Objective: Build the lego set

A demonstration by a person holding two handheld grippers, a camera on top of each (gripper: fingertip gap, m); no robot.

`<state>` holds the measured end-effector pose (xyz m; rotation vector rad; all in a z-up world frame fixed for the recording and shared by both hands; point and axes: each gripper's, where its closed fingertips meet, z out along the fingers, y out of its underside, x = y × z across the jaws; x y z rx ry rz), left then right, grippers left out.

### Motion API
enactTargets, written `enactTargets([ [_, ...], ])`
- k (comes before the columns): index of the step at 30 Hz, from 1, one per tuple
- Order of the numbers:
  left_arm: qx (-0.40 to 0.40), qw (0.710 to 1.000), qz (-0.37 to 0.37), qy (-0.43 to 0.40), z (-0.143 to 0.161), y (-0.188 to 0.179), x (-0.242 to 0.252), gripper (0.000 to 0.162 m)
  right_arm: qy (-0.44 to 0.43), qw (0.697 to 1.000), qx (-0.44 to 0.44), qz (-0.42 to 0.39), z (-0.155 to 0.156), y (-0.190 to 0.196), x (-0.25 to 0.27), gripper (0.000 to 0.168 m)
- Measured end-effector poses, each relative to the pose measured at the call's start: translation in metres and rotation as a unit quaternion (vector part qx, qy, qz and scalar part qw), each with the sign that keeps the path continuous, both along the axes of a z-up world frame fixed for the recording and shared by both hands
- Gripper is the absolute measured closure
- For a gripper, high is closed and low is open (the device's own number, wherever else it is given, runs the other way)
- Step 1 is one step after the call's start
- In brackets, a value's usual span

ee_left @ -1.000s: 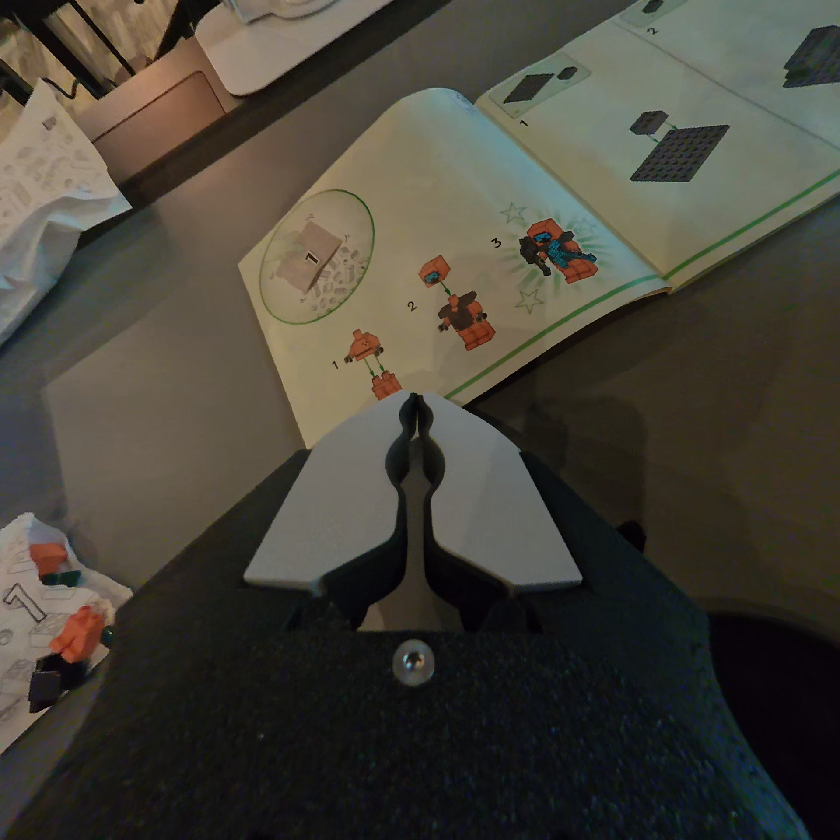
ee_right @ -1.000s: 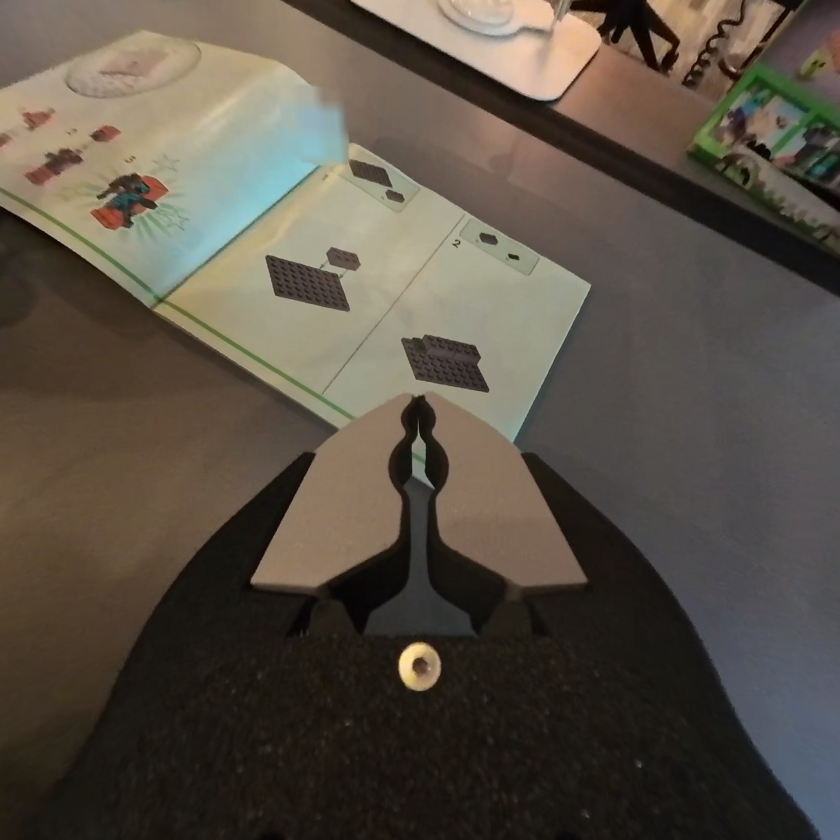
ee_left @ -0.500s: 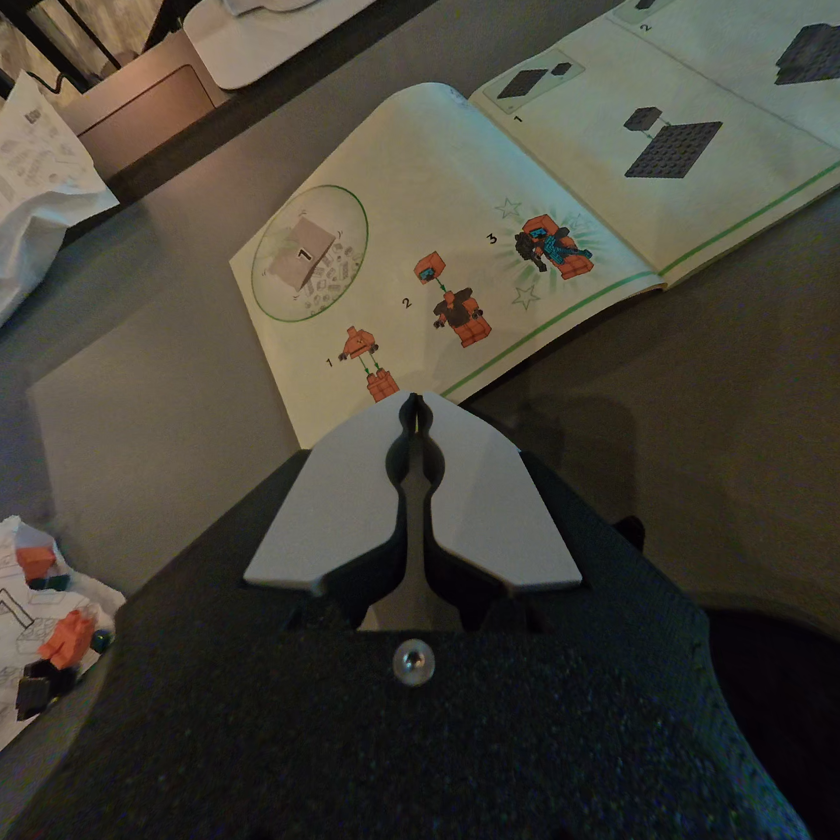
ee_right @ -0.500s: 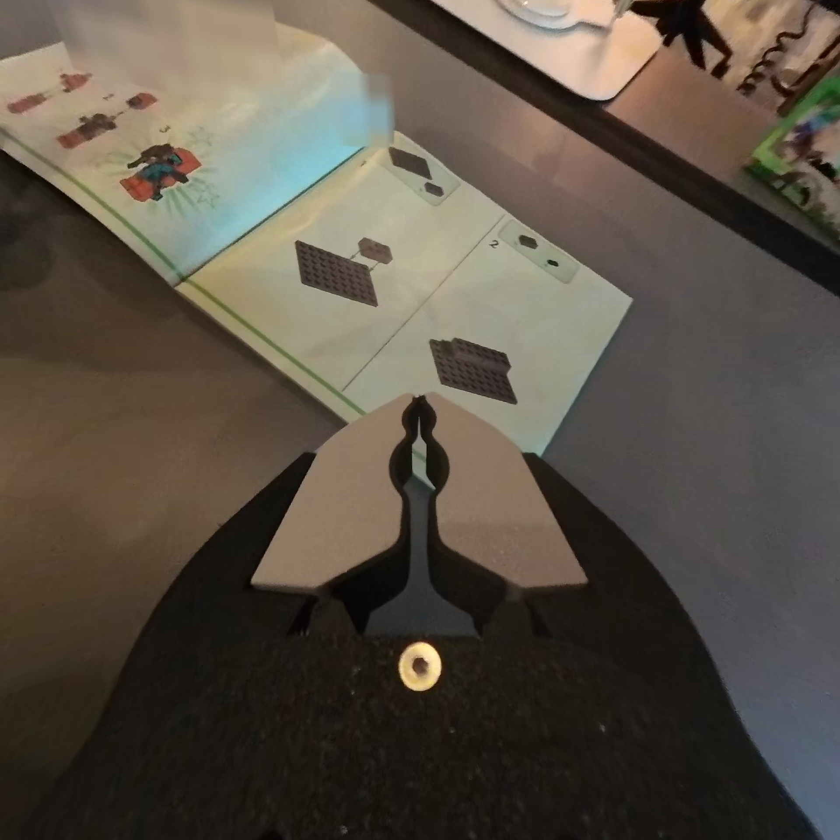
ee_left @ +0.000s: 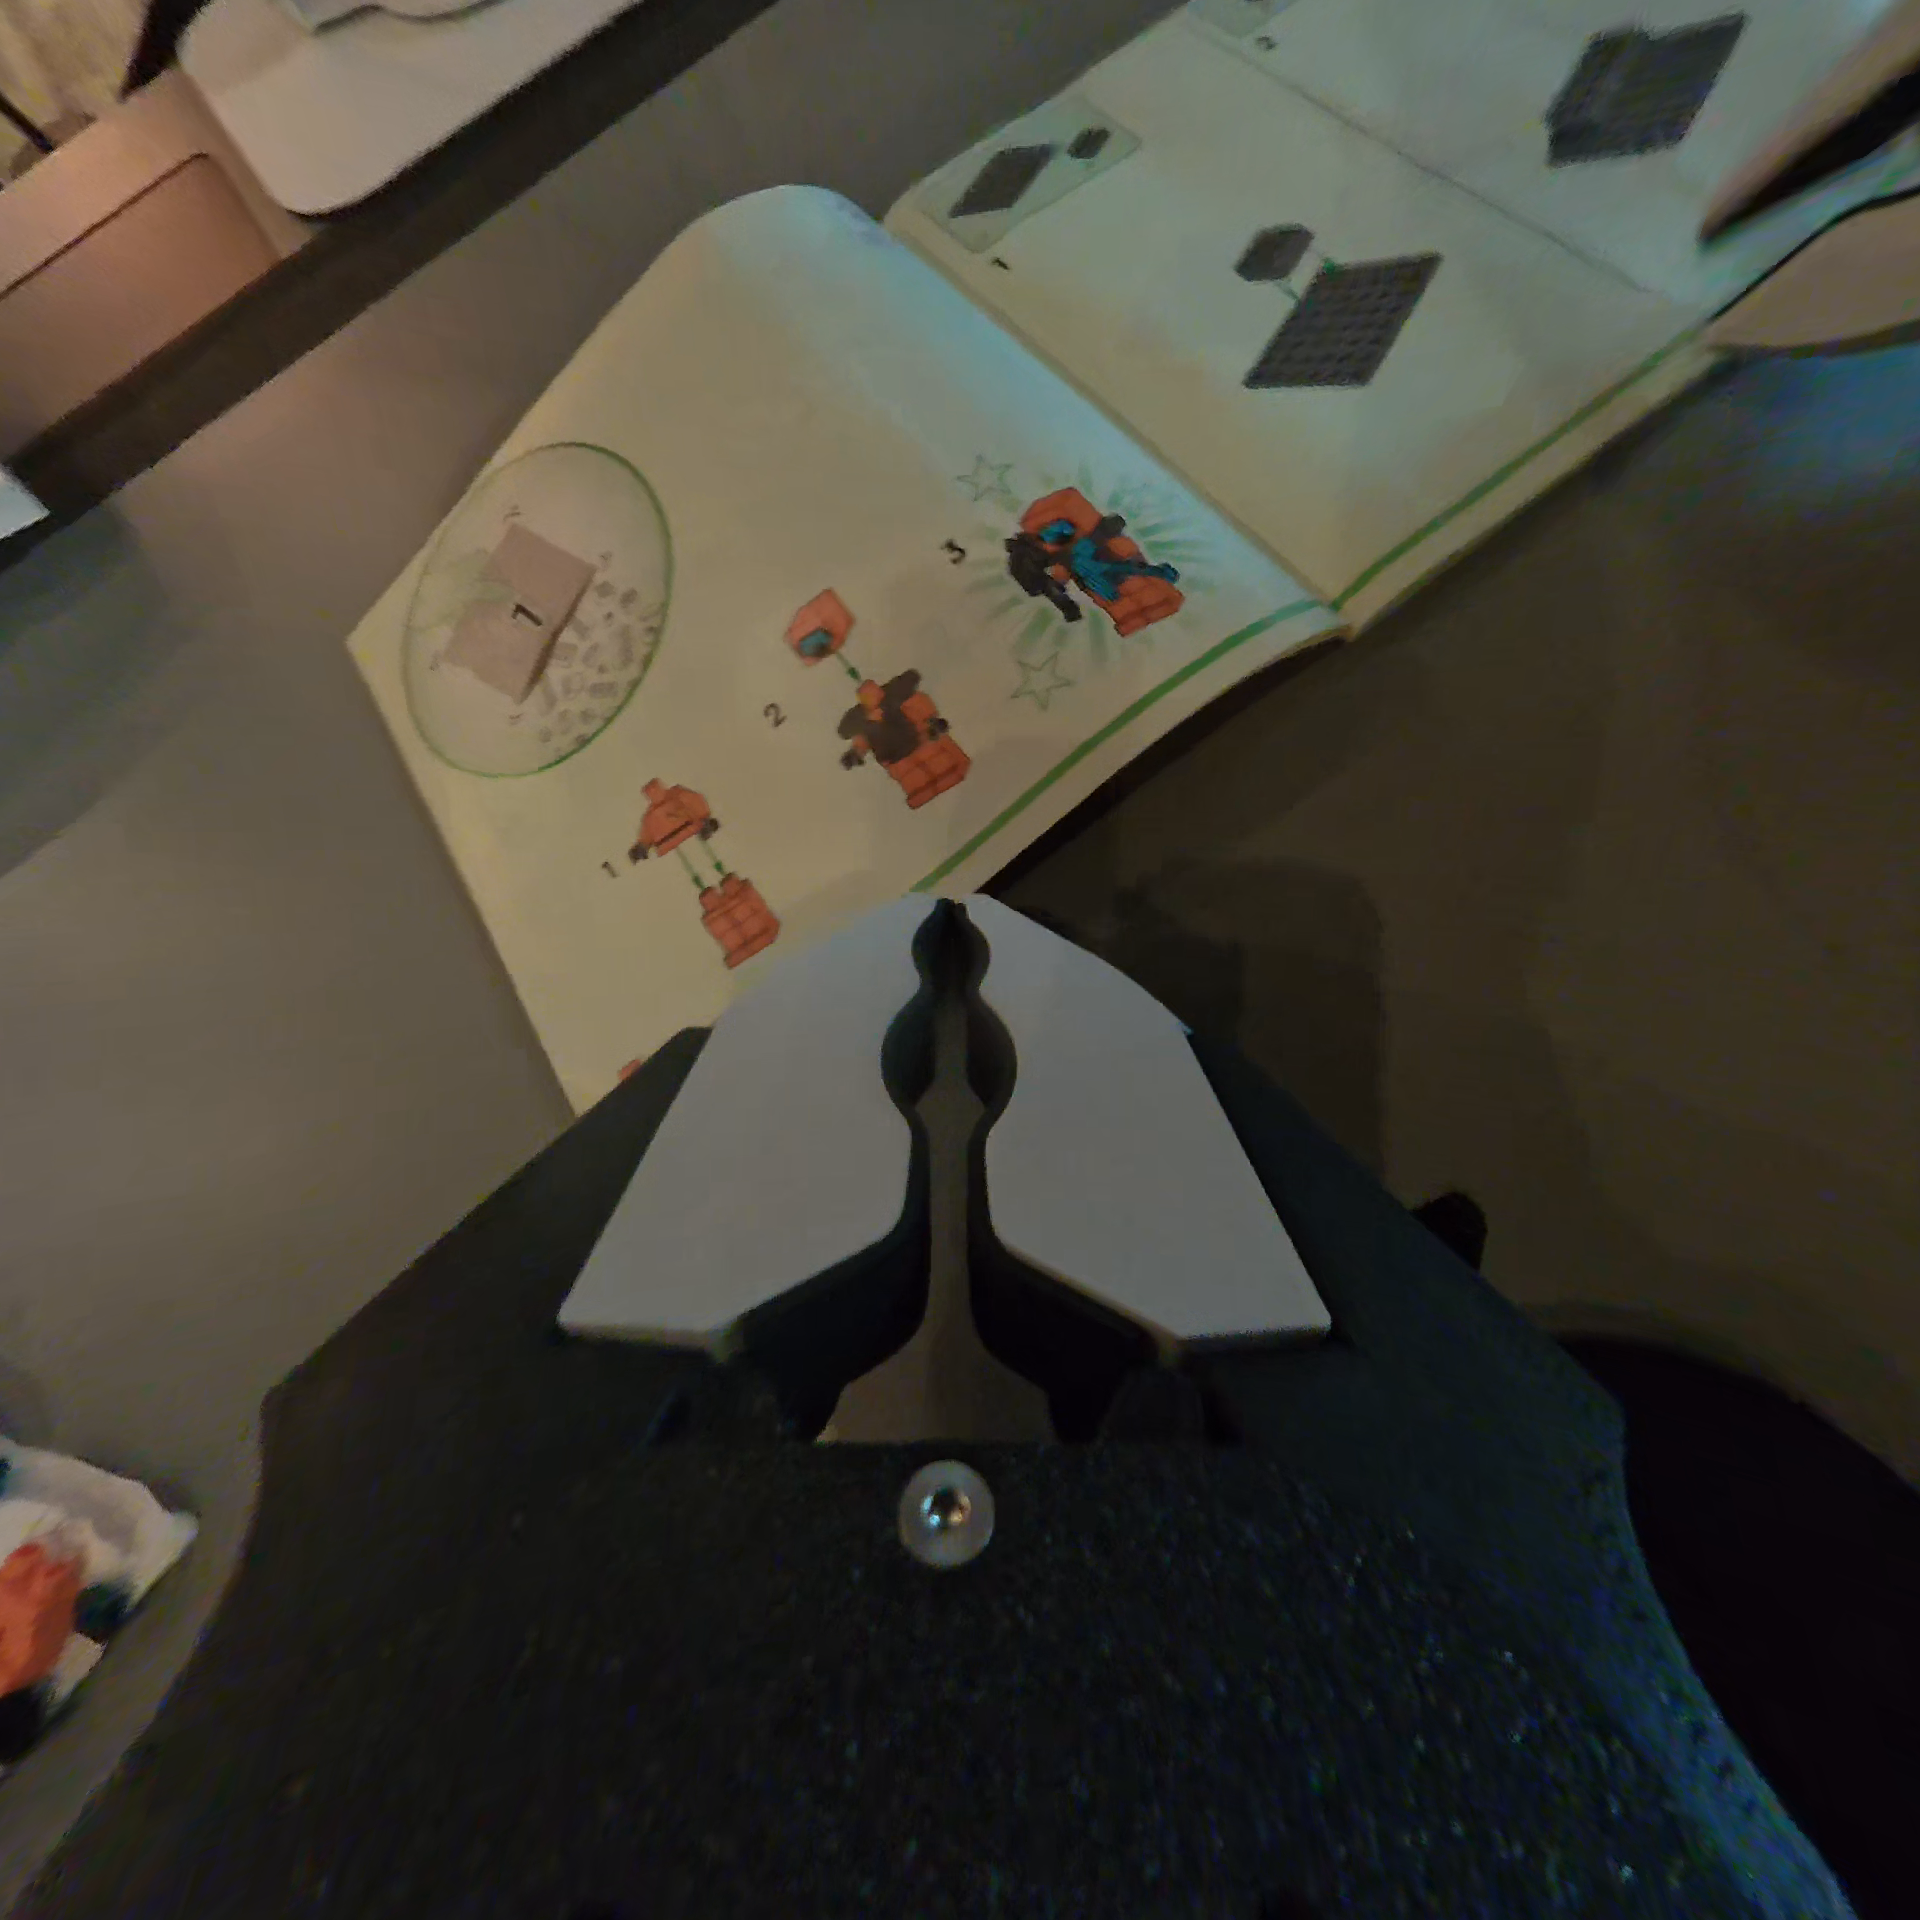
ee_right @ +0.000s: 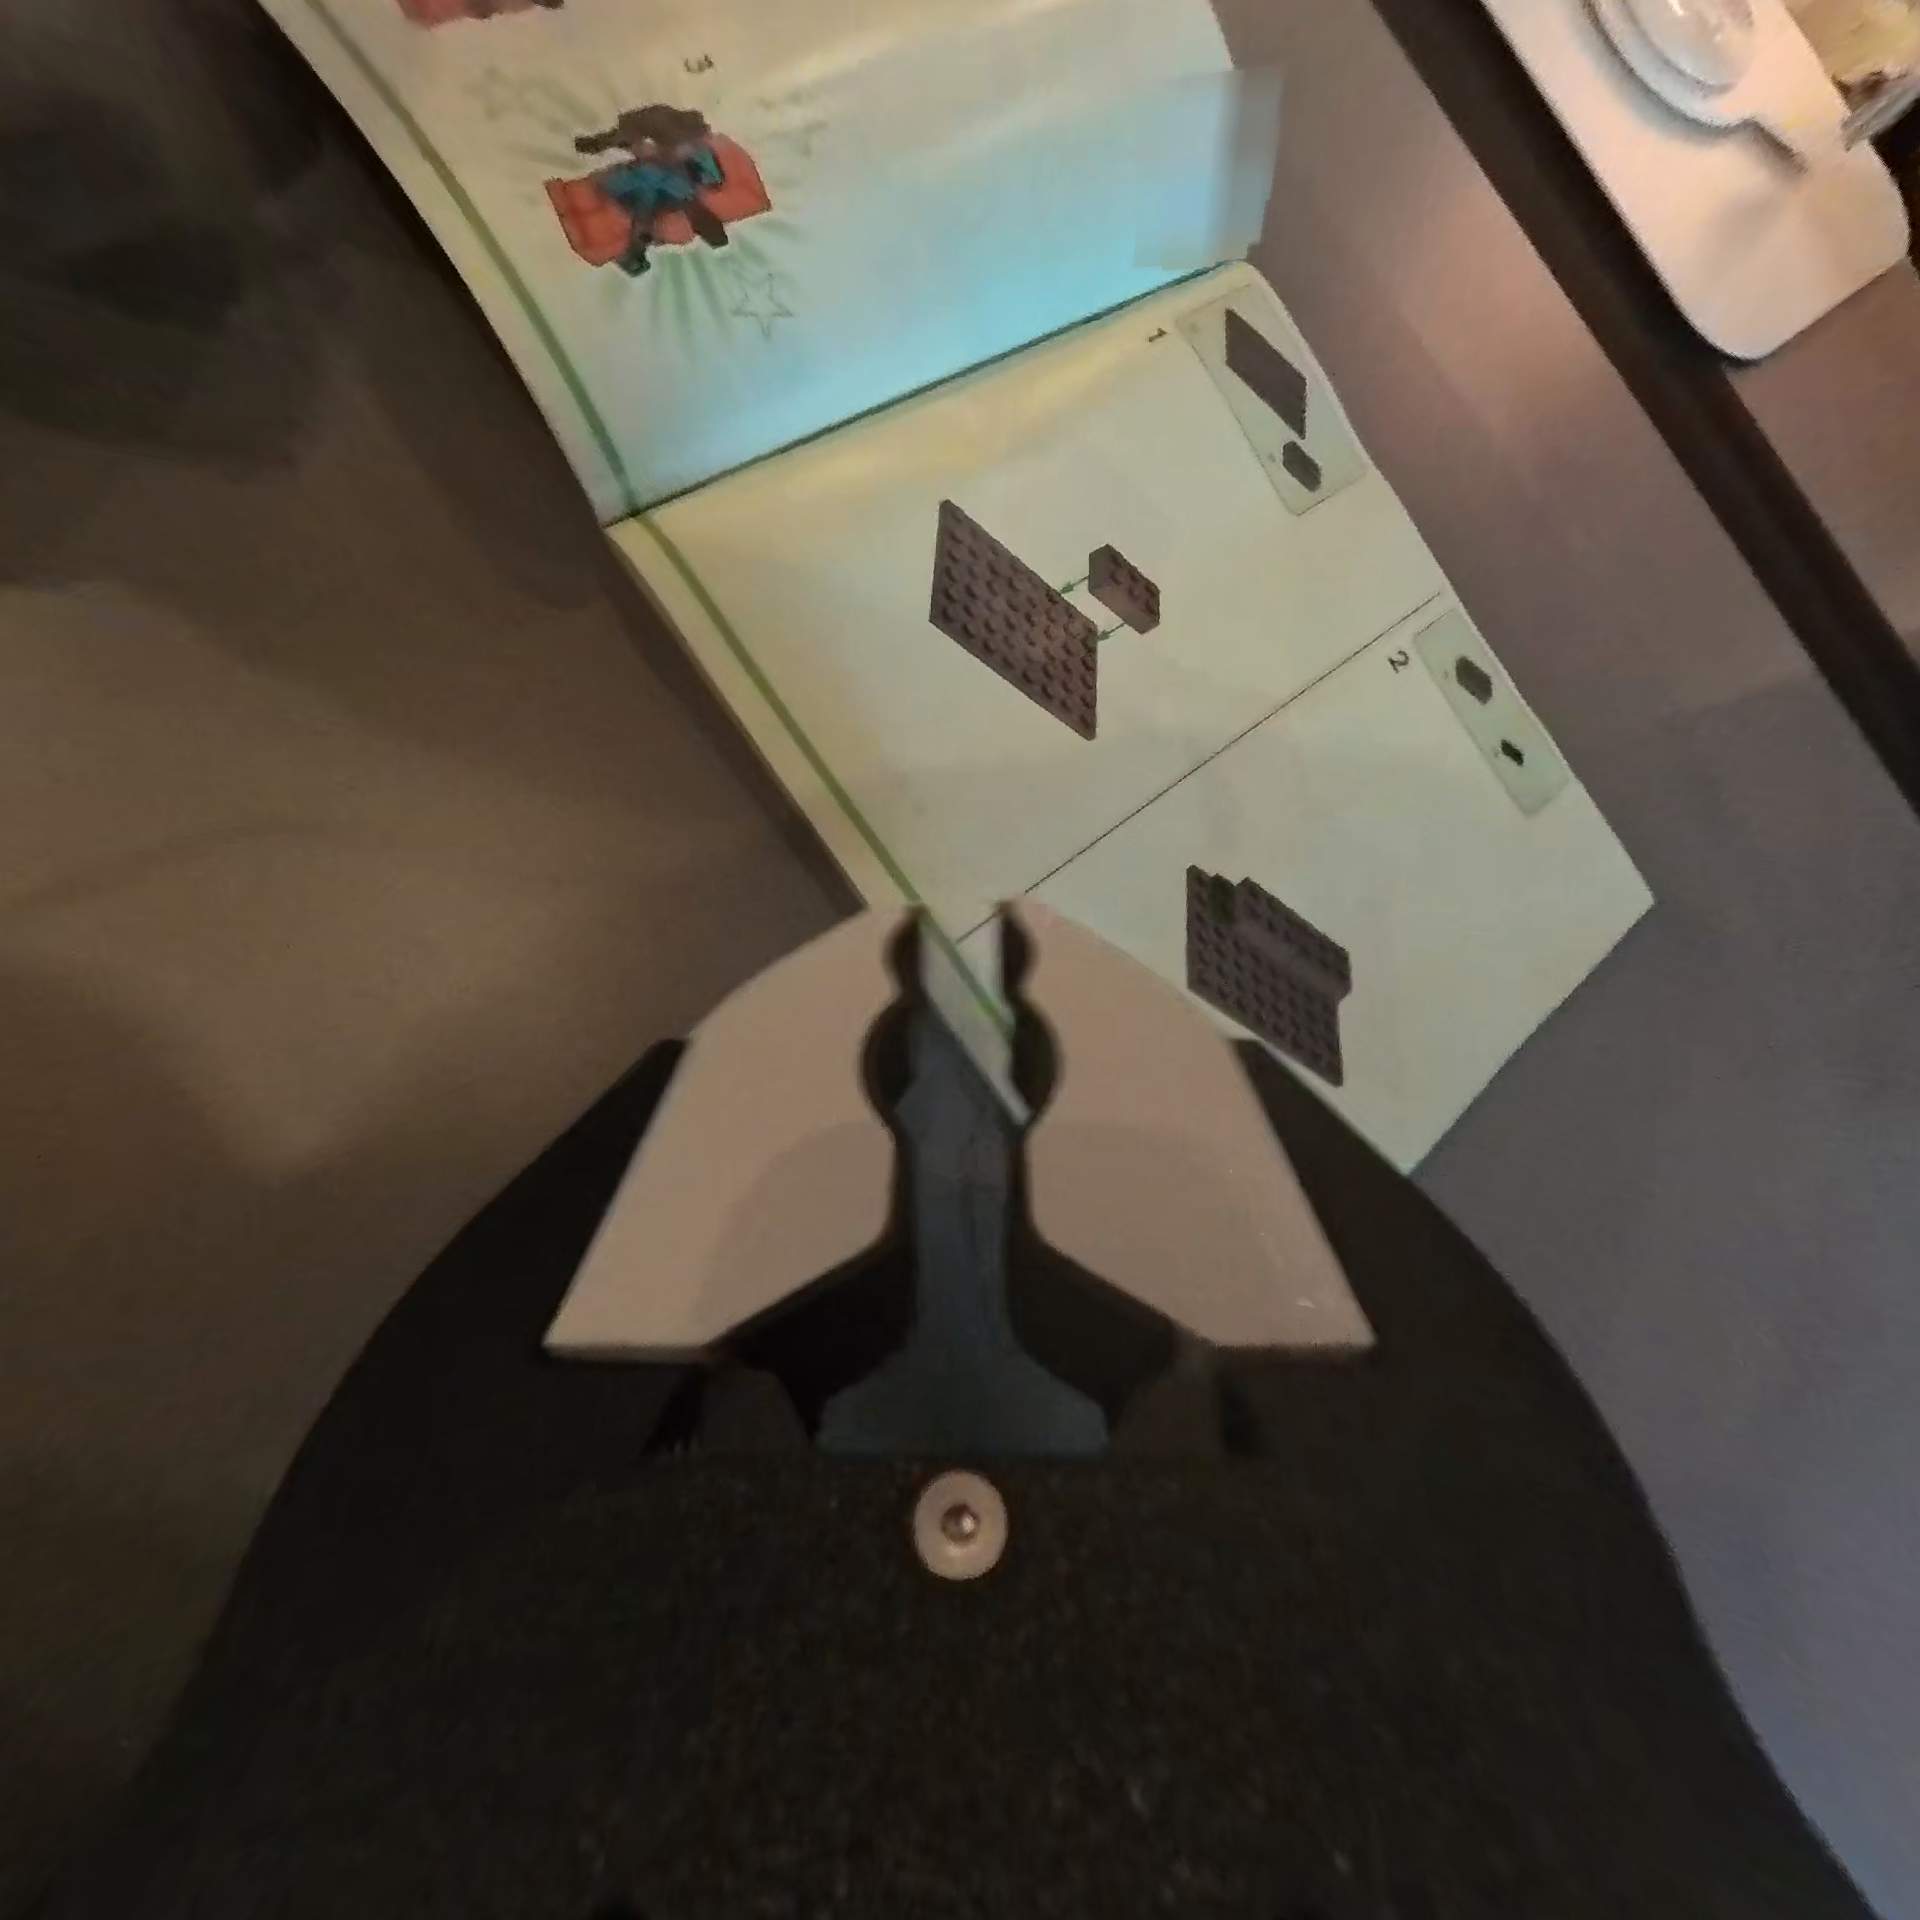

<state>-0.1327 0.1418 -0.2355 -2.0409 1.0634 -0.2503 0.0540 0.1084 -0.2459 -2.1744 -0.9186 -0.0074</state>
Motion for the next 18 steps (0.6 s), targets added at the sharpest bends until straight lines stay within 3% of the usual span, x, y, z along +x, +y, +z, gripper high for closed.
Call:
enactTargets([
  [1,0.003,1.0,-0.005,0.004,-0.001,0.0,0.001,0.162,-0.005,1.0,-0.003,0.006,-0.001,0.0,0.001,0.147],
  [3,-0.007,1.0,-0.017,0.011,-0.005,-0.001,0.005,0.134,-0.015,1.0,-0.002,0.022,-0.001,0.0,0.002,0.142],
  [5,-0.014,1.0,-0.019,0.02,-0.009,0.0,0.005,0.12,-0.023,0.999,-0.001,0.04,-0.002,-0.001,0.004,0.138],
  [13,0.006,0.996,-0.063,0.067,-0.015,0.013,0.002,0.117,-0.05,0.987,-0.018,0.153,-0.004,-0.004,0.009,0.132],
  [18,0.016,0.991,-0.103,0.089,-0.015,0.019,0.008,0.129,-0.071,0.977,-0.03,0.199,-0.006,0.002,0.011,0.137],
])
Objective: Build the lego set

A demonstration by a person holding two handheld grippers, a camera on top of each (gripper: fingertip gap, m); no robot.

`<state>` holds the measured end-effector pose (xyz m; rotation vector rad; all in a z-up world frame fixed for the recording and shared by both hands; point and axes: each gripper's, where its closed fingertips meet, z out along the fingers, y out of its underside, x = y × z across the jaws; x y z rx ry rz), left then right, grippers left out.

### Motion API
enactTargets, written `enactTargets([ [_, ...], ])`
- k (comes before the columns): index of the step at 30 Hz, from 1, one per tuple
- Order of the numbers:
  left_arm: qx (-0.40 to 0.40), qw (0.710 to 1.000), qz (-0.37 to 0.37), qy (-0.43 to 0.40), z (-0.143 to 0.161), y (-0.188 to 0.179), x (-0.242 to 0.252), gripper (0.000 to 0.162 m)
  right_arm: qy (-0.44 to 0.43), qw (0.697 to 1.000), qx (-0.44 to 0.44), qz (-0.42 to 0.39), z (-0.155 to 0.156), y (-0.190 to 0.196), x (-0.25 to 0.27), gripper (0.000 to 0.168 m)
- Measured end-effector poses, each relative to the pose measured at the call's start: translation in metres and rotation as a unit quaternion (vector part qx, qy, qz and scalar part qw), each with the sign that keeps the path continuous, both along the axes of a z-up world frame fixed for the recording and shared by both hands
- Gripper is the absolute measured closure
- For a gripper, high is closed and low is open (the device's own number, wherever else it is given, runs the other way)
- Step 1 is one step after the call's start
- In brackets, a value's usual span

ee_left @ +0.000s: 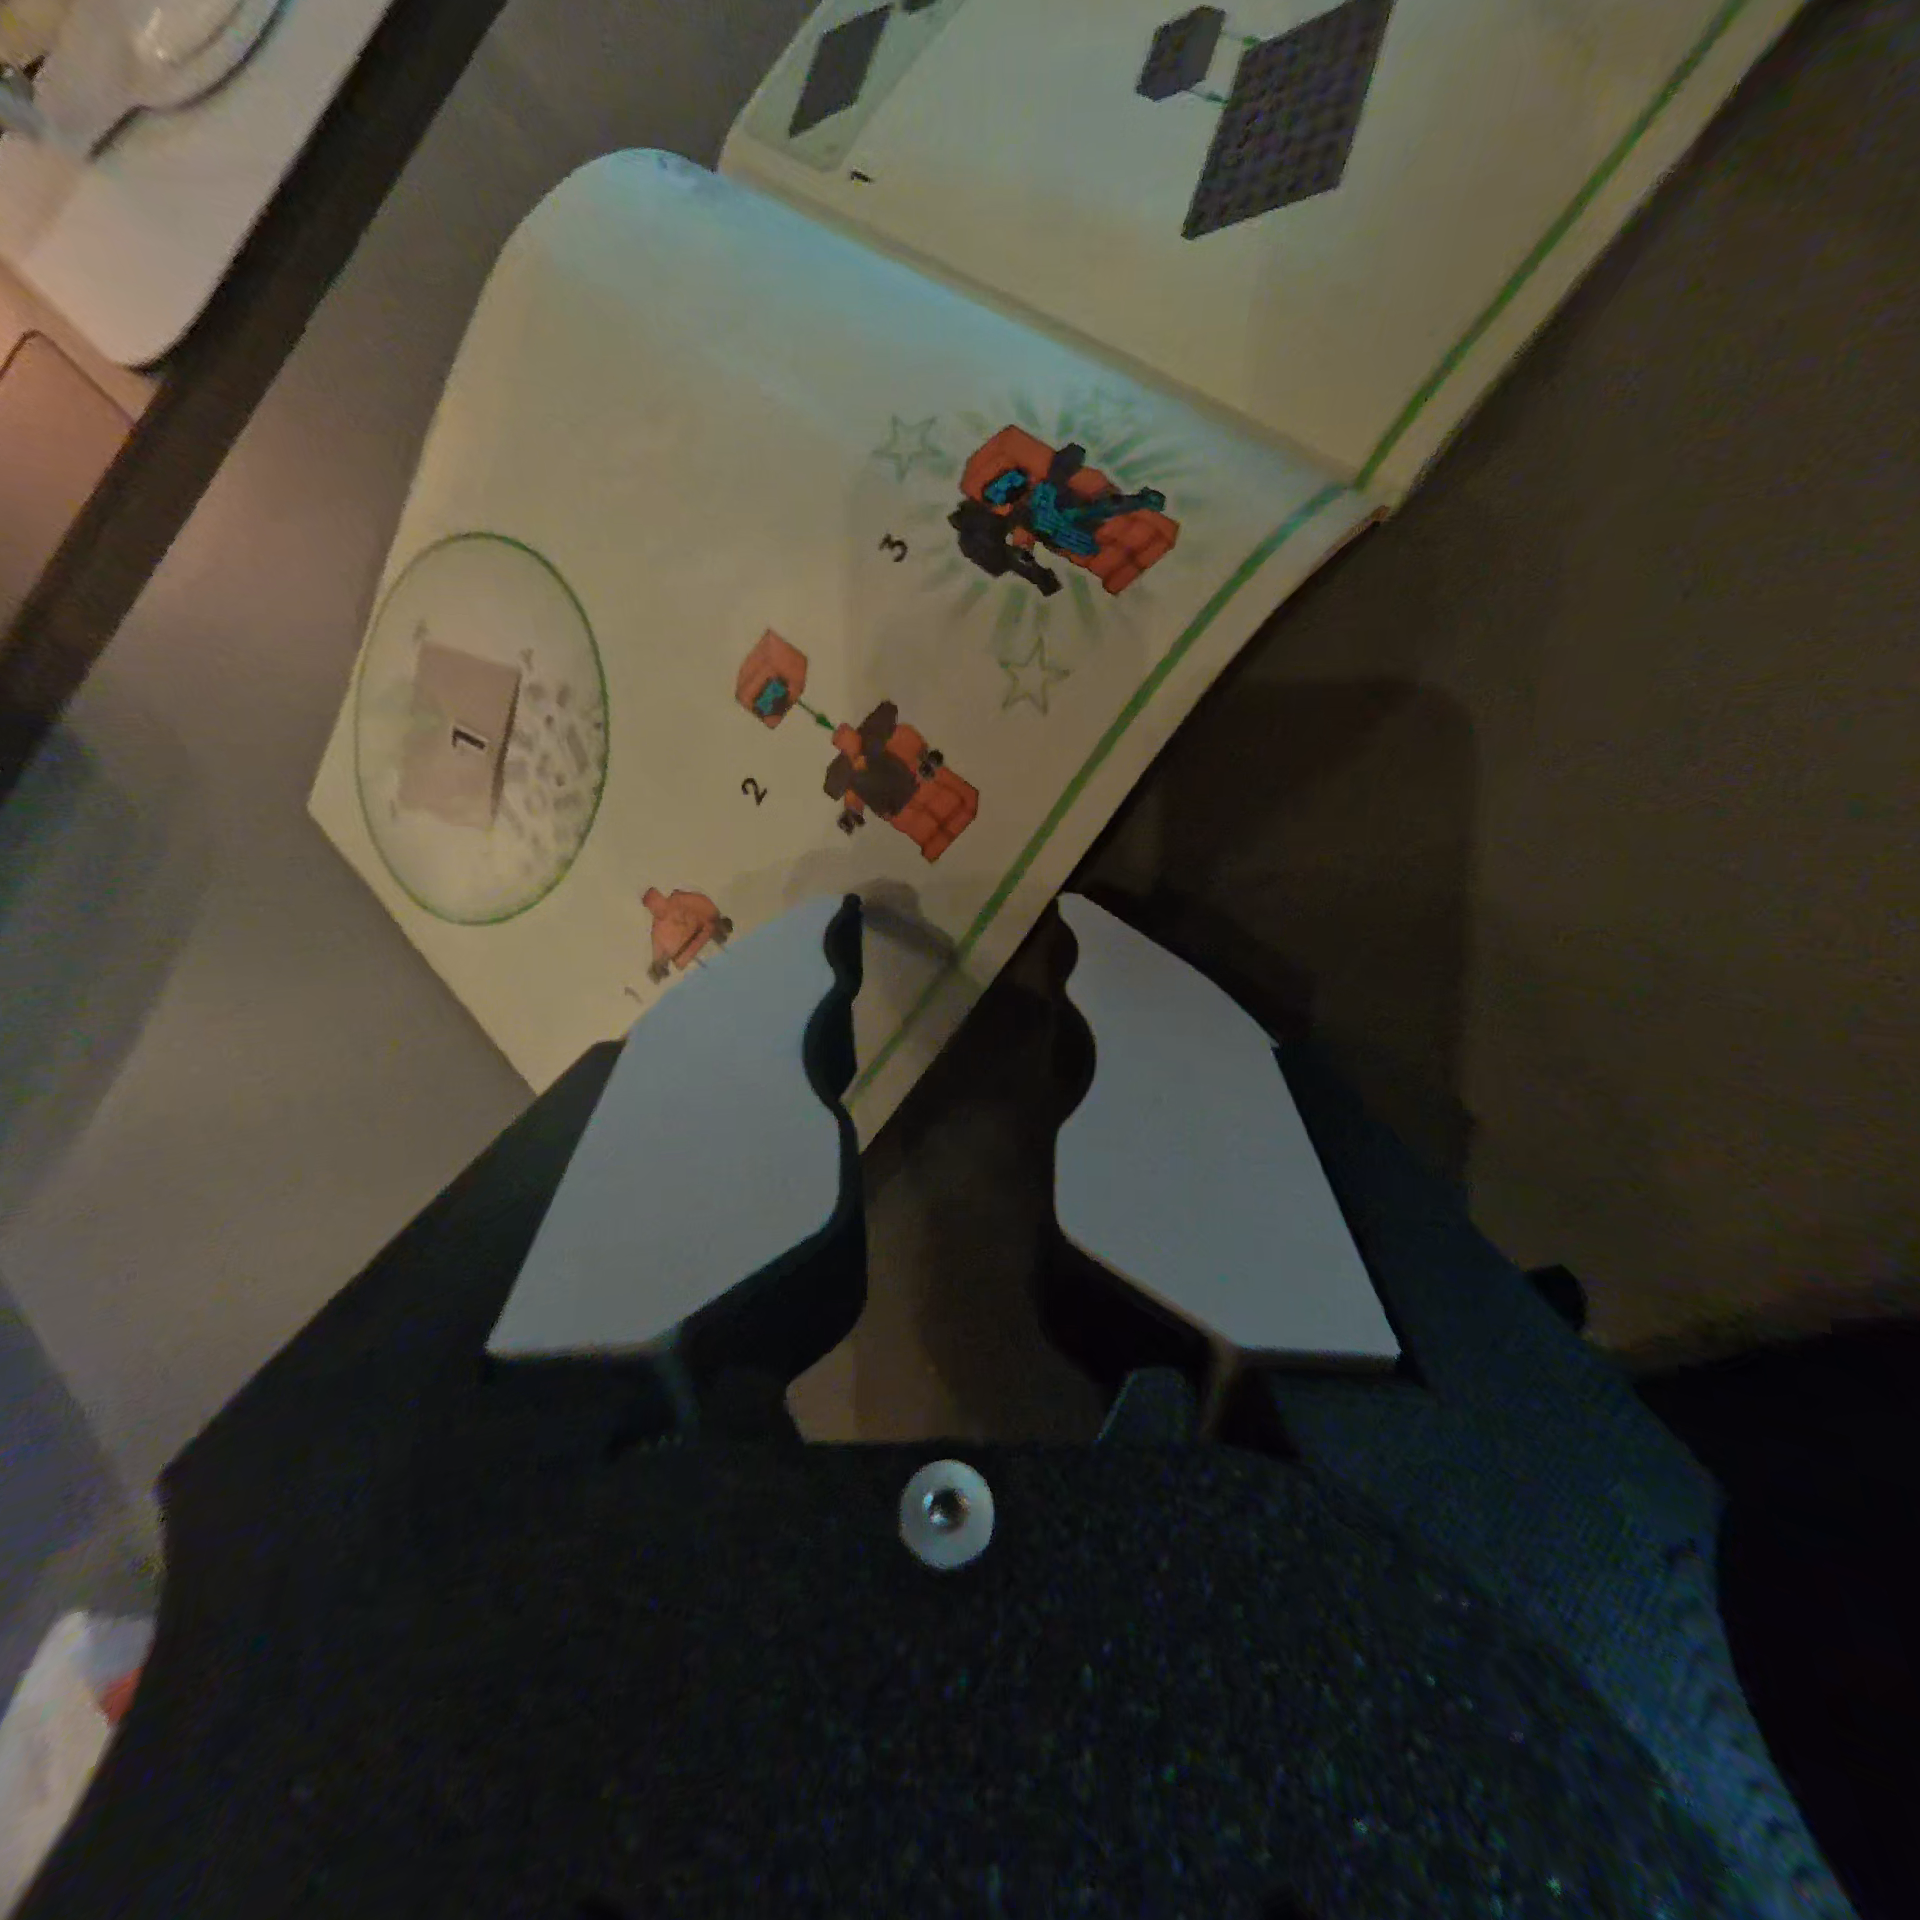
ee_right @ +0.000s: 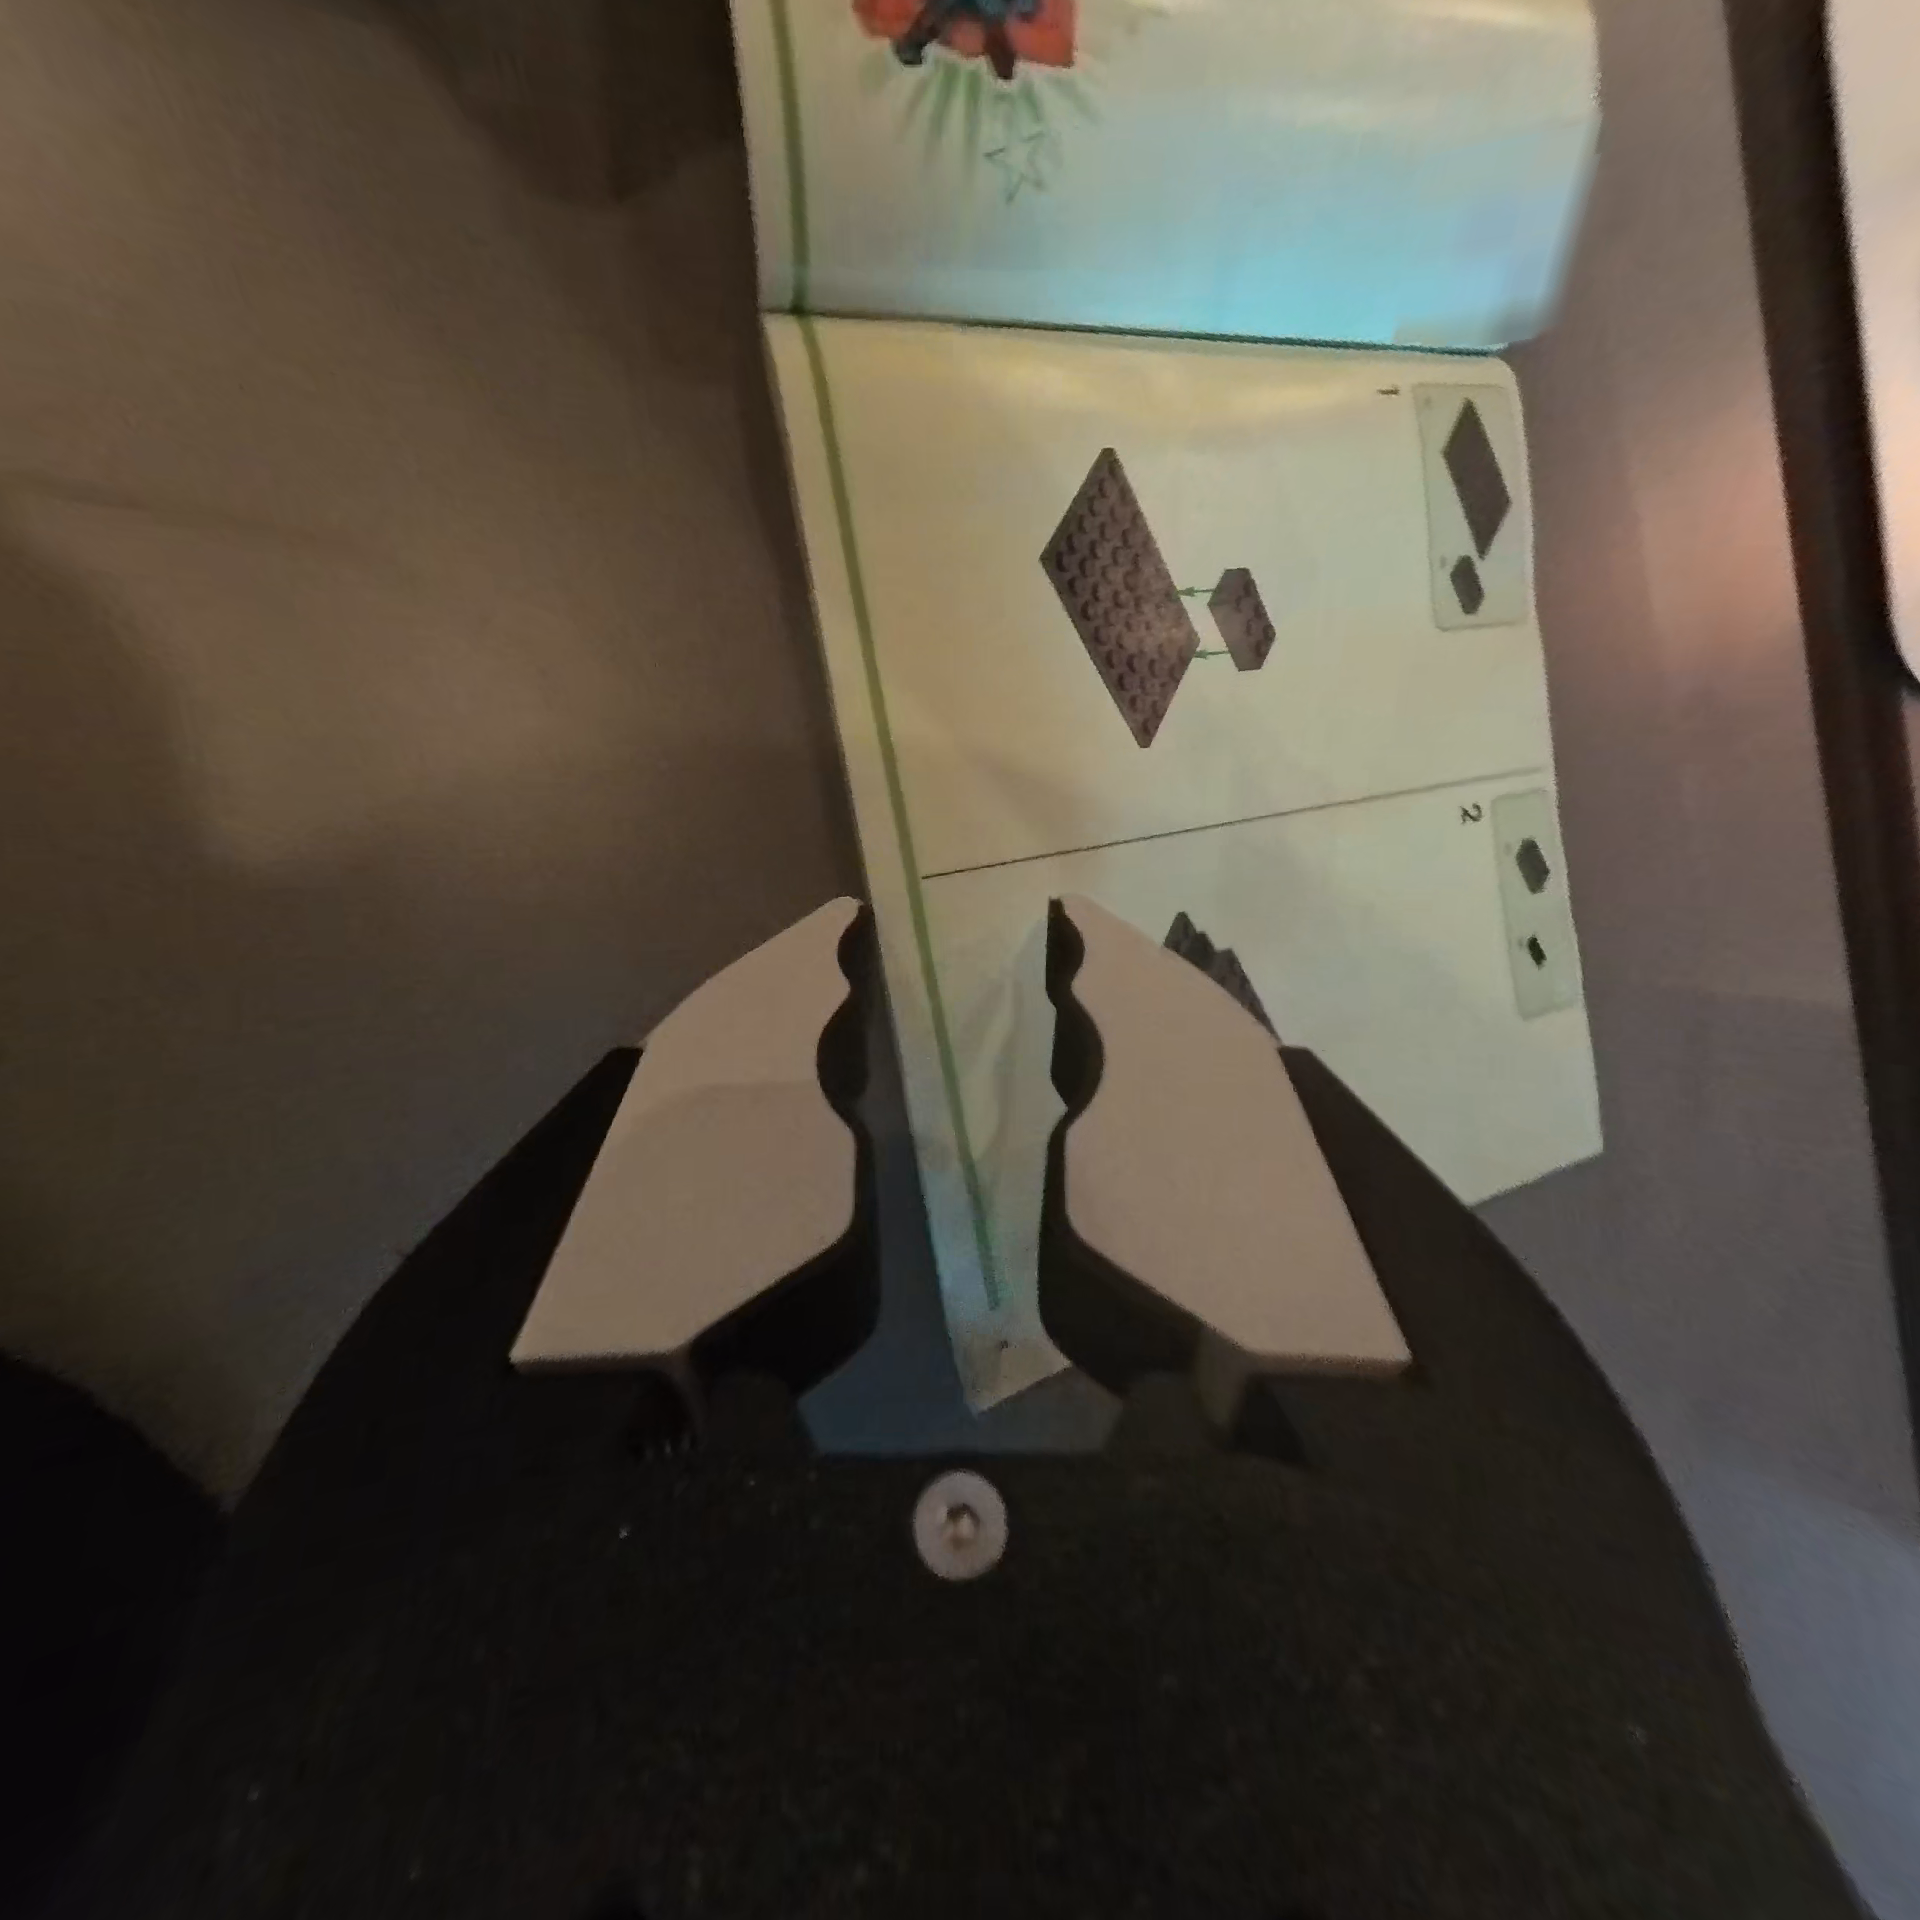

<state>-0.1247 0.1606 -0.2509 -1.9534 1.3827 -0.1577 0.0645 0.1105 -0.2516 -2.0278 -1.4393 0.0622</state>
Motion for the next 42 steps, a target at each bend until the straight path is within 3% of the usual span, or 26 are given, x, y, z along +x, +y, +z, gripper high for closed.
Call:
enactTargets([
  [5,0.007,1.0,-0.007,0.01,0.0,0.011,0.005,0.134,-0.005,1.0,0.006,0.007,-0.003,0.012,0.004,0.155],
  [18,0.012,1.0,0.003,0.013,-0.001,0.049,0.014,0.138,0.01,1.0,0.003,-0.021,-0.003,0.044,0.013,0.158],
  [31,0.013,1.0,0.016,0.013,-0.001,0.066,0.017,0.139,0.025,0.998,0.001,-0.05,-0.003,0.058,0.017,0.159],
  [37,-0.01,0.999,0.024,-0.029,0.009,0.051,0.014,0.138,0.117,0.989,-0.004,-0.092,0.026,0.046,0.009,0.159],
  [42,-0.018,0.994,0.047,-0.097,0.028,0.037,0.008,0.15,0.185,0.965,-0.013,-0.184,0.044,0.034,0.015,0.158],
])
